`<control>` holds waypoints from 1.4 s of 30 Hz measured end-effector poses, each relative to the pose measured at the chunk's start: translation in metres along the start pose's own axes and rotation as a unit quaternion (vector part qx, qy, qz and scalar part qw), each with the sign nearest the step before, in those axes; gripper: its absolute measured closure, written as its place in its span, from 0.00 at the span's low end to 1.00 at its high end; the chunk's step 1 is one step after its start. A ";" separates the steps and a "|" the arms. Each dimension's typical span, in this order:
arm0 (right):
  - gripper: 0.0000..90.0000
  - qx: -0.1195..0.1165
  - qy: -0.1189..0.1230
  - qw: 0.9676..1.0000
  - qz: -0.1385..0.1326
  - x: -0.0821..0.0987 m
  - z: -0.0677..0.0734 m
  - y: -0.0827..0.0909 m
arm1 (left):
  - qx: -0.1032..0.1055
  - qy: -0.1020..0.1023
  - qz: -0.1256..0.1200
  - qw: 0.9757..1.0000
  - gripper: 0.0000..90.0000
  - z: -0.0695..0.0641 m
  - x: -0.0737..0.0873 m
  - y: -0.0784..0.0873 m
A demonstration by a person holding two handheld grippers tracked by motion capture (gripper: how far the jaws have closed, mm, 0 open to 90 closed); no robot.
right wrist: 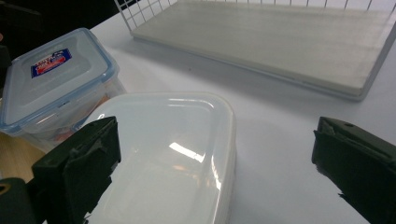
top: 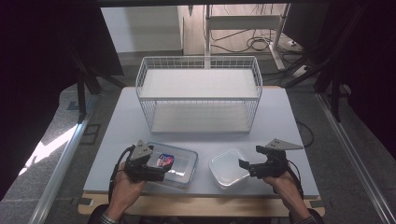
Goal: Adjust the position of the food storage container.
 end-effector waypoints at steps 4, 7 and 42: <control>0.06 0.011 -0.011 1.000 0.015 0.005 -0.004 -0.003 | -0.016 -0.014 -0.004 1.000 0.07 0.003 0.003 -0.002; 0.17 -0.006 -0.021 1.000 0.014 0.006 -0.002 -0.004 | -0.029 -0.038 -0.004 0.999 0.07 0.005 0.005 -0.005; 0.87 -0.045 0.117 0.985 0.120 -0.012 0.071 -0.035 | -0.015 -0.026 -0.013 0.999 0.08 0.001 0.001 -0.003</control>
Point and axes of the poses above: each handheld gripper's, and its own axes: y roughly backward along the jaws, x roughly out of its underside, z roughly to its left, the point moved 6 cm from there along -y, roughly forward along the jaws, and after that the axes turned 6 degrees about -x, right-handed, at the moved point
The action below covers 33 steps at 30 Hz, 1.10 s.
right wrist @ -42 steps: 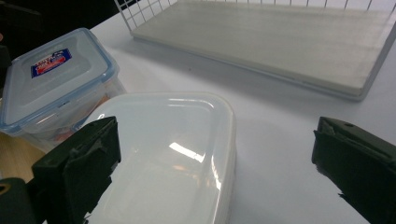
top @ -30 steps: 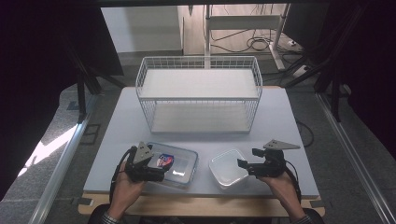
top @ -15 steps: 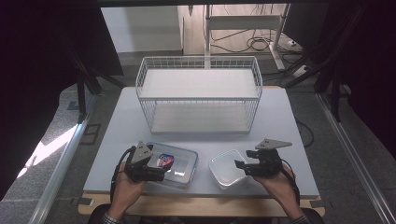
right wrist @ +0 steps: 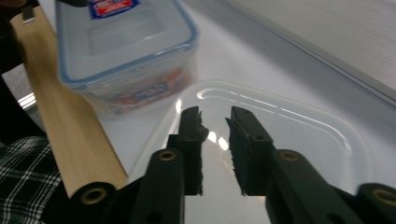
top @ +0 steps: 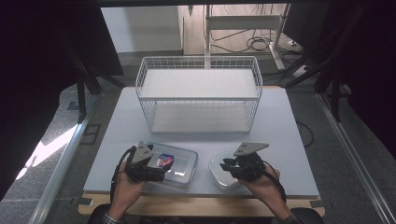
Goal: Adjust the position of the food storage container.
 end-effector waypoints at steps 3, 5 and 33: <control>0.92 -0.016 0.009 1.000 0.001 -0.002 0.007 -0.004 | 0.001 0.000 0.000 1.000 0.09 0.000 0.000 0.000; 0.98 -0.029 0.022 0.999 0.007 -0.004 0.016 -0.010 | 0.001 -0.003 0.001 1.000 0.09 0.000 0.000 0.000; 1.00 -0.010 0.011 0.999 0.034 0.003 0.004 -0.027 | 0.008 -0.002 0.001 1.000 0.09 -0.003 0.000 -0.001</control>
Point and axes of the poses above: each handheld gripper's, and its own axes: y roughly backward along the jaws, x roughly out of its underside, z roughly to its left, the point moved 6 cm from there along -y, roughly forward along the jaws, and after that the axes turned 6 degrees about -x, right-handed, at the moved point
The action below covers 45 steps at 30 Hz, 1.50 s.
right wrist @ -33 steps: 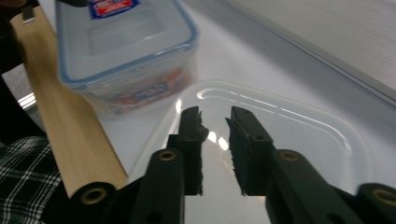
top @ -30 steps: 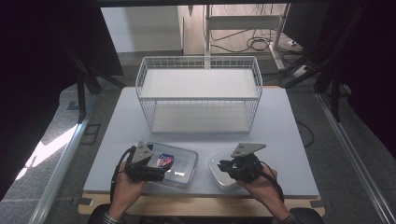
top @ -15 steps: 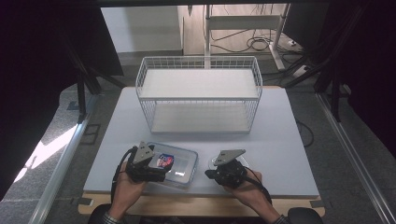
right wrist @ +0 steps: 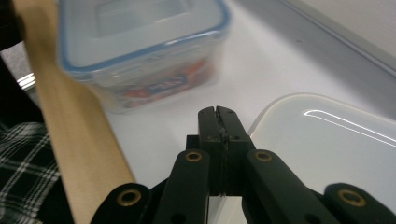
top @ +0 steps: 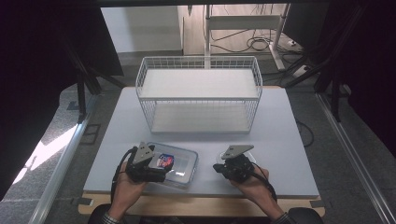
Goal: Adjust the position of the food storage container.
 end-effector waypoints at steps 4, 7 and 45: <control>1.00 0.015 -0.018 1.000 -0.009 0.003 -0.014 0.006 | 0.002 0.004 -0.002 1.000 0.09 0.000 -0.001 0.001; 1.00 0.030 -0.027 0.999 -0.013 0.005 -0.025 0.011 | 0.001 0.004 0.000 1.000 0.09 0.000 -0.001 0.002; 1.00 0.166 -0.125 0.975 -0.077 0.038 -0.120 0.077 | -0.021 0.012 -0.004 1.000 0.39 0.024 0.005 0.013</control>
Point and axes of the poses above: each handheld gripper's, and its own axes: y roughly backward along the jaws, x roughly out of its underside, z roughly to its left, the point moved 6 cm from there along -y, roughly forward along the jaws, and after that the axes turned 6 degrees about -x, right-handed, at the moved point
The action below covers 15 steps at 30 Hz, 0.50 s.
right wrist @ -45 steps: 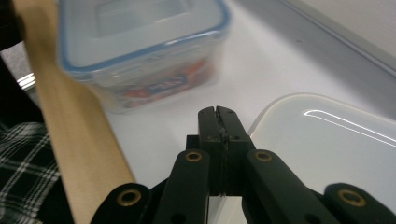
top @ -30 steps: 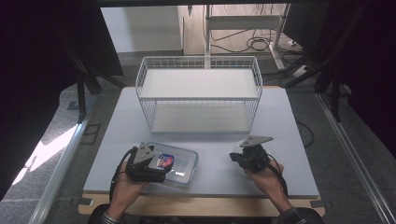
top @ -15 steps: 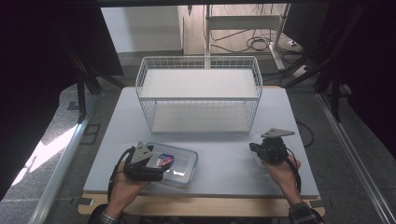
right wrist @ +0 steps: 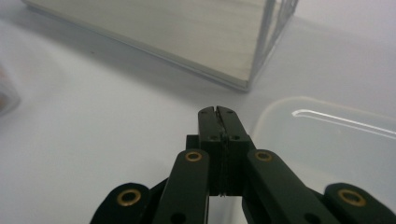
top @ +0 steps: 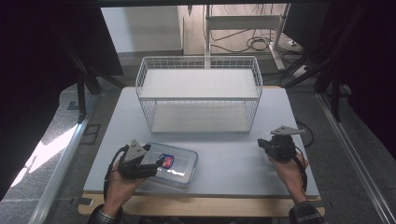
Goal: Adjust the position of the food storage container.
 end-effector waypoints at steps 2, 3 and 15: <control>1.00 -0.007 0.006 1.000 0.001 0.000 0.006 0.000 | -0.009 0.009 -0.005 1.000 0.50 0.009 0.001 0.005; 1.00 -0.011 0.010 1.000 0.003 0.000 0.009 -0.001 | -0.009 0.016 -0.007 1.000 0.57 0.013 0.002 0.008; 1.00 -0.058 0.028 0.998 0.009 0.006 0.045 -0.001 | -0.045 0.073 0.034 0.996 1.00 0.068 0.043 0.021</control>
Point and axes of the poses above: each handheld gripper's, and its own axes: y roughly backward along the jaws, x roughly out of its underside, z roughly to its left, the point moved 6 cm from there along -y, roughly forward along the jaws, and after that the axes turned 6 degrees about -x, right-handed, at the moved point
